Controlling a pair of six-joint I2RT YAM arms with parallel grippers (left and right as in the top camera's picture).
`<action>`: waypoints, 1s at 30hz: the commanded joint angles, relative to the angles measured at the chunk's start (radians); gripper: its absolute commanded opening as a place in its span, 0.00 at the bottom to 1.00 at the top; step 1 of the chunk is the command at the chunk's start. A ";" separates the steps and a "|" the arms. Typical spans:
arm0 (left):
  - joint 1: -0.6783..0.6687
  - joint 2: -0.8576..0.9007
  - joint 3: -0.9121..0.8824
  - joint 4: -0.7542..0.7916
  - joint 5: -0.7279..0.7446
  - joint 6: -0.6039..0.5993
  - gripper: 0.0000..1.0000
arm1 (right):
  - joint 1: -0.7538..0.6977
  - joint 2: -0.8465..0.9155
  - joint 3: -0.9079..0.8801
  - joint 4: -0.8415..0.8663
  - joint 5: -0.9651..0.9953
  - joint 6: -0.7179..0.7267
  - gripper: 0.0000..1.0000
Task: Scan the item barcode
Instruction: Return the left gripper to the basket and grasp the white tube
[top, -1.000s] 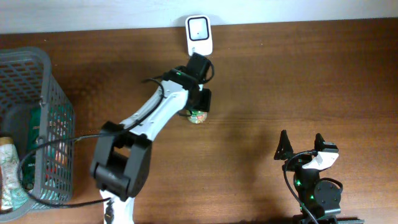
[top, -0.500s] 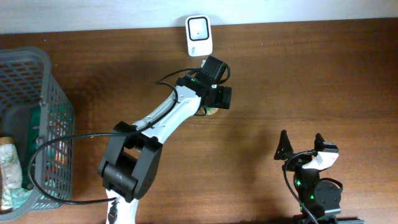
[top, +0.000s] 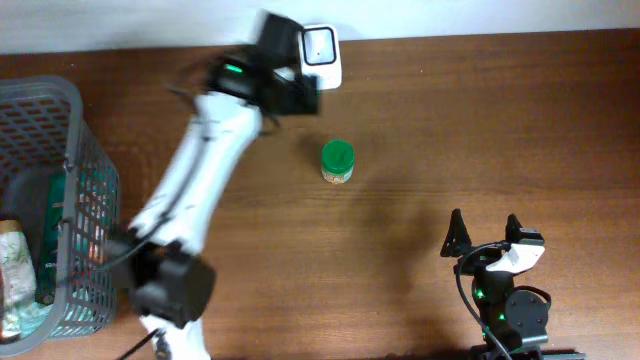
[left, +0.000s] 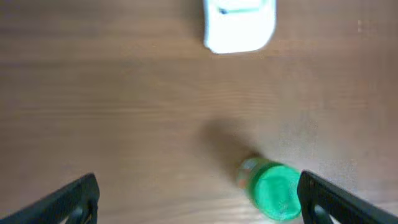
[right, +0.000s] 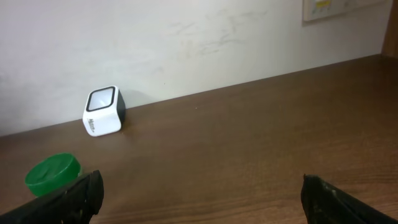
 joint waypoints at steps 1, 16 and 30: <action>0.188 -0.161 0.108 -0.095 -0.022 0.014 0.96 | 0.005 -0.008 -0.005 -0.008 -0.002 -0.006 0.98; 1.018 -0.267 -0.071 -0.215 -0.023 -0.043 0.95 | 0.005 -0.008 -0.005 -0.008 -0.002 -0.006 0.98; 1.168 -0.249 -0.388 0.005 -0.122 0.100 0.95 | 0.005 -0.008 -0.005 -0.008 -0.002 -0.006 0.98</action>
